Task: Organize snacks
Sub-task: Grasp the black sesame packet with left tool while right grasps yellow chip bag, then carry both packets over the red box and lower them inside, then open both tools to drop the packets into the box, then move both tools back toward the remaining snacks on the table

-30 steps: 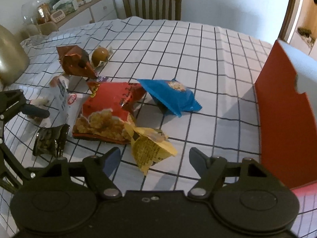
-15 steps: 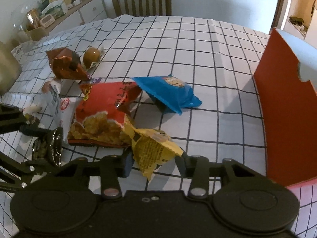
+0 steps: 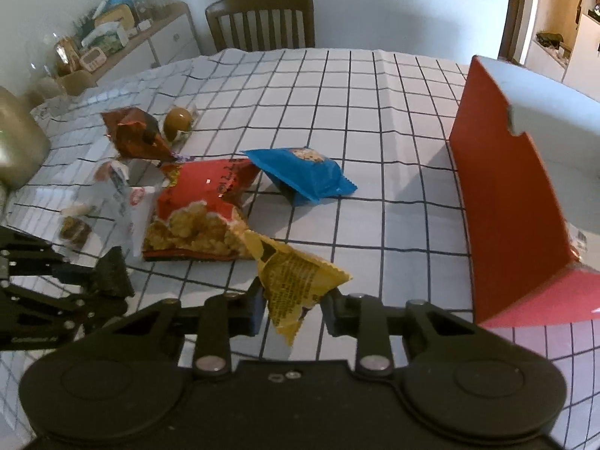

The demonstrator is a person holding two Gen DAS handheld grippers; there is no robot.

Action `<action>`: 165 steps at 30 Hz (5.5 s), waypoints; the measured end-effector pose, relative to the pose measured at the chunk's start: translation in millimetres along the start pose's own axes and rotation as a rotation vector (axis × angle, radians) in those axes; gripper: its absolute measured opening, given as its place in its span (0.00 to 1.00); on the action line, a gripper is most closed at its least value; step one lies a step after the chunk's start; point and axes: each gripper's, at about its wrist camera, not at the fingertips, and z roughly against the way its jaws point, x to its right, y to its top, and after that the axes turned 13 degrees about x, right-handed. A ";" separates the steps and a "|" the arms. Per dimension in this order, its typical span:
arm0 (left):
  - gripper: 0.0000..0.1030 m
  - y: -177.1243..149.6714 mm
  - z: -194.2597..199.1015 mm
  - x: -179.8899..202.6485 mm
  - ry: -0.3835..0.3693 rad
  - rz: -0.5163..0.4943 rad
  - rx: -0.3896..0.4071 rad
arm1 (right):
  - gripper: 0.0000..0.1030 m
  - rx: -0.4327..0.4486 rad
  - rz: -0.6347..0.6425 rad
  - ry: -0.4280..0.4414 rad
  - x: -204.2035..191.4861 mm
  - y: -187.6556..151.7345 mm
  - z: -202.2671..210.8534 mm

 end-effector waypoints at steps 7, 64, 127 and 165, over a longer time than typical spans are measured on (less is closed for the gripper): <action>0.31 15.2 28.3 28.5 0.031 0.077 0.052 | 0.28 0.029 0.015 0.035 3.7 0.4 37.5; 0.31 219.5 -88.4 307.8 0.079 0.082 0.130 | 0.28 0.141 0.016 -0.051 255.4 52.6 115.3; 0.68 186.5 -33.1 306.2 0.122 0.090 0.200 | 0.78 0.159 0.033 -0.051 257.4 49.3 152.0; 0.99 49.5 124.3 112.7 0.303 0.290 0.363 | 1.00 0.269 0.068 0.236 63.2 49.0 146.2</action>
